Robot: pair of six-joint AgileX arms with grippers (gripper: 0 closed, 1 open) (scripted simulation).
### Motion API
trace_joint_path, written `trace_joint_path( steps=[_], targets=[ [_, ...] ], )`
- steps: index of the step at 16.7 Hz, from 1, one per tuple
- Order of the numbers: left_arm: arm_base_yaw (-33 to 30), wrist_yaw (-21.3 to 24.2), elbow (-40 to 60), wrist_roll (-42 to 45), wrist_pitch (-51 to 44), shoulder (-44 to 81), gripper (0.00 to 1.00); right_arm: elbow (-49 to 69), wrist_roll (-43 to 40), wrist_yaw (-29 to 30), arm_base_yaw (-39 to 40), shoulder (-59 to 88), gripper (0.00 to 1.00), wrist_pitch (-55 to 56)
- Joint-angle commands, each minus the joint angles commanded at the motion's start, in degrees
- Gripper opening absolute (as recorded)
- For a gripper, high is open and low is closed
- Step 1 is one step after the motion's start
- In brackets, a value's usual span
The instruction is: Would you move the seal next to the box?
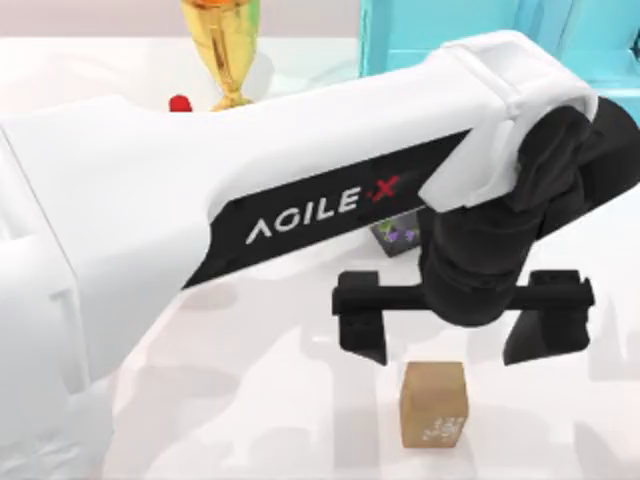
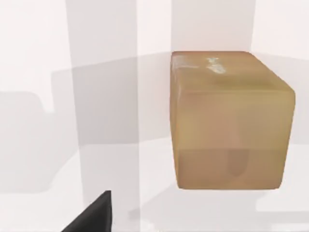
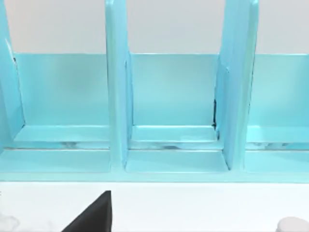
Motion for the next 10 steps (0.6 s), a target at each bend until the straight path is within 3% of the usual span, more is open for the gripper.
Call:
trace_joint_path(
  steps=[5, 10],
  targets=[
    [0.2, 0.0, -1.0, 0.1, 1.0, -0.1, 1.0, 0.0, 0.0, 0.0, 0.0, 0.0, 1.0, 0.0],
    [0.2, 0.0, -10.6, 0.3, 12.8, 1.8, 1.0, 0.0, 0.0, 0.0, 0.0, 0.0, 1.0, 0.0]
  ],
)
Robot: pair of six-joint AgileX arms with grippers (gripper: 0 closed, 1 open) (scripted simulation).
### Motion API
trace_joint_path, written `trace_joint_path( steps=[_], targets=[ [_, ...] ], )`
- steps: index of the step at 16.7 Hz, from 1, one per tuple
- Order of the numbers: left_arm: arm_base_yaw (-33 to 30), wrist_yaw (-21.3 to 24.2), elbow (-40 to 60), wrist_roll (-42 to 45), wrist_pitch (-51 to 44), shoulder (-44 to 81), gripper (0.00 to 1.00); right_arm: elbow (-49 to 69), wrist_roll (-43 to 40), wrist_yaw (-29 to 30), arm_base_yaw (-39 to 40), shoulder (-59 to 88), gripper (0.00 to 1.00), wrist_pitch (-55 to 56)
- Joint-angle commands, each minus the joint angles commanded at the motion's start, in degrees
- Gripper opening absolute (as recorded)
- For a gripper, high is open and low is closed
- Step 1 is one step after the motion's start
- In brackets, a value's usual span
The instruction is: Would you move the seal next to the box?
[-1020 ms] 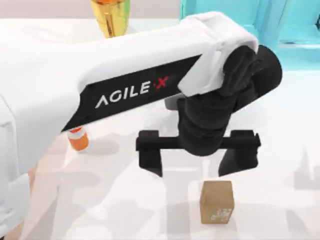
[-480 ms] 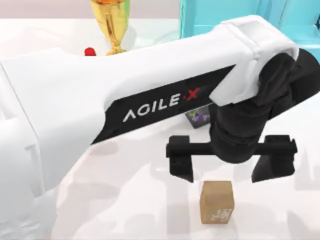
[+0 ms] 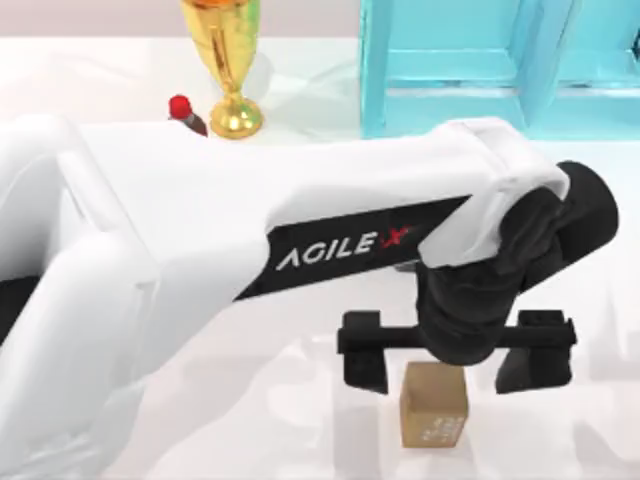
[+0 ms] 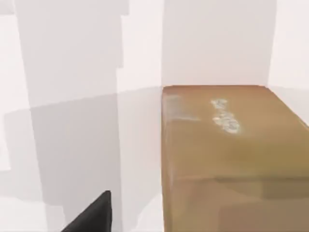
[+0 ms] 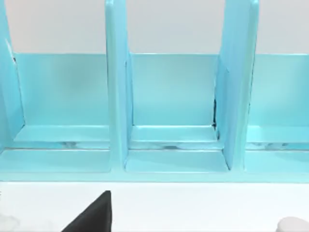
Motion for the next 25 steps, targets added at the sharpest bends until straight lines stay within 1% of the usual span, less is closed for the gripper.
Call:
trace_joint_path(
  steps=[3, 8, 21, 22, 25],
  targets=[
    [0.0, 0.0, -5.7, 0.0, 6.7, 1.2, 1.0, 0.0, 0.0, 0.0, 0.0, 0.0, 1.0, 0.0],
    [-0.1, 0.0, -7.0, -0.1, 8.1, 1.6, 1.0, 0.0, 0.0, 0.0, 0.0, 0.0, 1.0, 0.0],
    [-0.1, 0.0, -7.0, -0.1, 8.1, 1.6, 0.02, 0.0, 0.0, 0.0, 0.0, 0.0, 1.0, 0.0],
    [-0.1, 0.0, -7.0, -0.1, 8.1, 1.6, 0.0, 0.0, 0.0, 0.0, 0.0, 0.0, 1.0, 0.0],
    [-0.1, 0.0, -7.0, -0.1, 8.1, 1.6, 0.0, 0.0, 0.0, 0.0, 0.0, 0.0, 1.0, 0.0]
  ],
)
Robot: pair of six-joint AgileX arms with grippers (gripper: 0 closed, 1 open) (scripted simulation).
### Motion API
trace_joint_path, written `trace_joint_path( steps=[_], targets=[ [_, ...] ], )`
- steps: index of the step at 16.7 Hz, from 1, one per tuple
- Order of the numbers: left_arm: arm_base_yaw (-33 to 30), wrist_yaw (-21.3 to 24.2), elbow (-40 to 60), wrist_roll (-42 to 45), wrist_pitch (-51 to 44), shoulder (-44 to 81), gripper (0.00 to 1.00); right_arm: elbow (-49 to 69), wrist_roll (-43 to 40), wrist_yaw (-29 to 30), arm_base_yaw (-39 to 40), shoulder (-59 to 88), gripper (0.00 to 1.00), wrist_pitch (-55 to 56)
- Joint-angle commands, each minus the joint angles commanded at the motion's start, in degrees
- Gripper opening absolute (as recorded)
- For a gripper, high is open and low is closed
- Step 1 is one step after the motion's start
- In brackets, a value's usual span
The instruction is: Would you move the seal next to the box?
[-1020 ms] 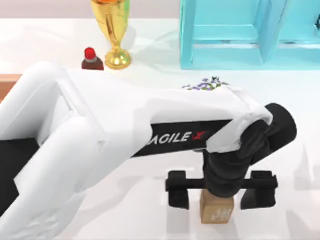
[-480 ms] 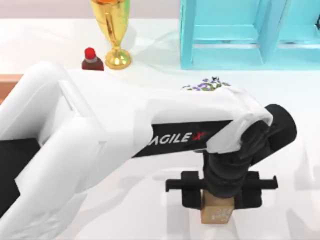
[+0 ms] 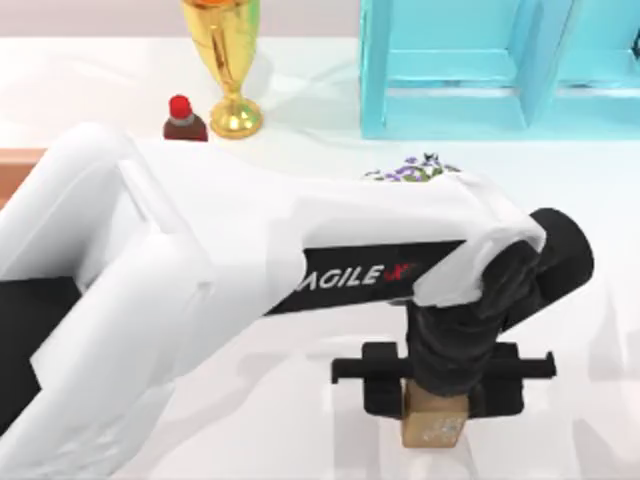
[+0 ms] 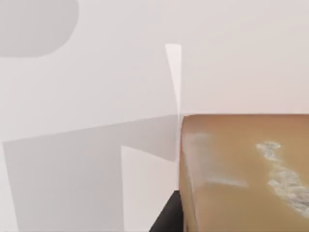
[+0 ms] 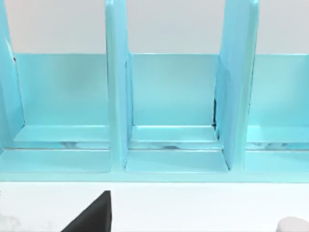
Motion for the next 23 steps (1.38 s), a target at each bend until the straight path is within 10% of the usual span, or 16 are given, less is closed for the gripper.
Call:
trace_joint_path(
  steps=[23],
  targets=[
    [7.9, -0.1, -0.1, 7.7, -12.3, -11.5, 0.0, 0.0, 0.0, 0.0, 0.0, 0.0, 1.0, 0.0]
  ],
)
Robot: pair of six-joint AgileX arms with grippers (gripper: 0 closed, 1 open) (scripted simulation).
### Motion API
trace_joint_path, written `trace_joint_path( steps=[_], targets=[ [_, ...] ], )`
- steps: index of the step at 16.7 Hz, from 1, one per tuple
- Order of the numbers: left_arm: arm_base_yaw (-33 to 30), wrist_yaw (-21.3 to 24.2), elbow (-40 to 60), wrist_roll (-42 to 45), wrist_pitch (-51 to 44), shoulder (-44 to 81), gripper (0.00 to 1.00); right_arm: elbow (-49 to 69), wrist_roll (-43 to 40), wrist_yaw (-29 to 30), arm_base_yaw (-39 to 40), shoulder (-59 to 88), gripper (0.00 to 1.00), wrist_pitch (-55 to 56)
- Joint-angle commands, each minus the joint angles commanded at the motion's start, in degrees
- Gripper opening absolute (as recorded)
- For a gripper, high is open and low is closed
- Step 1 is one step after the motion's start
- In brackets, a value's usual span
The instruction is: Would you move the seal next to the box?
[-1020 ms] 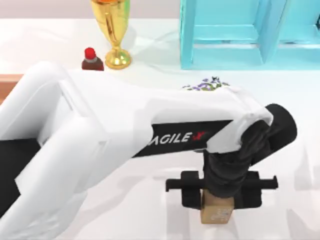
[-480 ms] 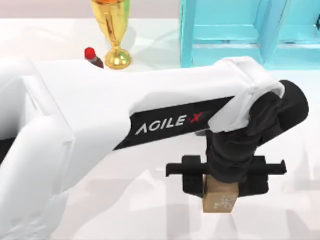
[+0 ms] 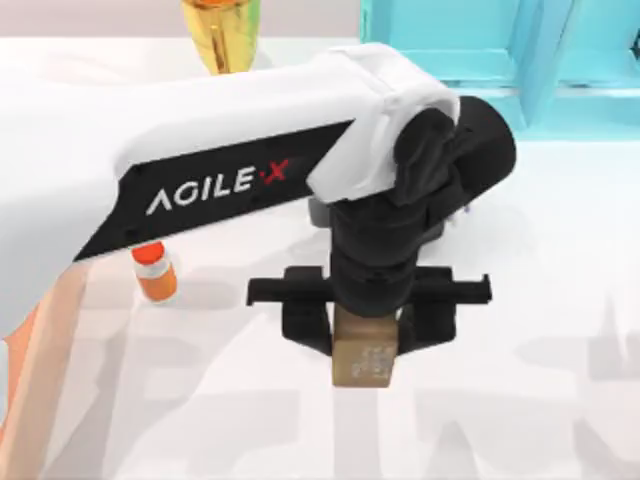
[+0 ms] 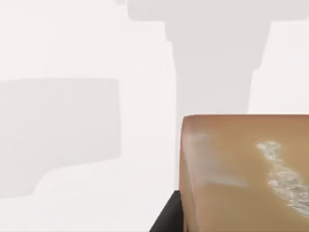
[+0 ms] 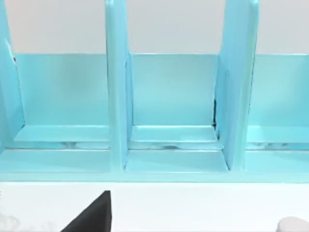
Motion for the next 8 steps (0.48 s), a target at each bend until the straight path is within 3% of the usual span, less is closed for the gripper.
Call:
trace_joint_path(
  steps=[8],
  targets=[
    [22.7, -0.2, -21.9, 22.3, -7.6, -31.7, 0.0, 0.0, 0.0, 0.0, 0.0, 0.0, 1.0, 0.0]
  ],
)
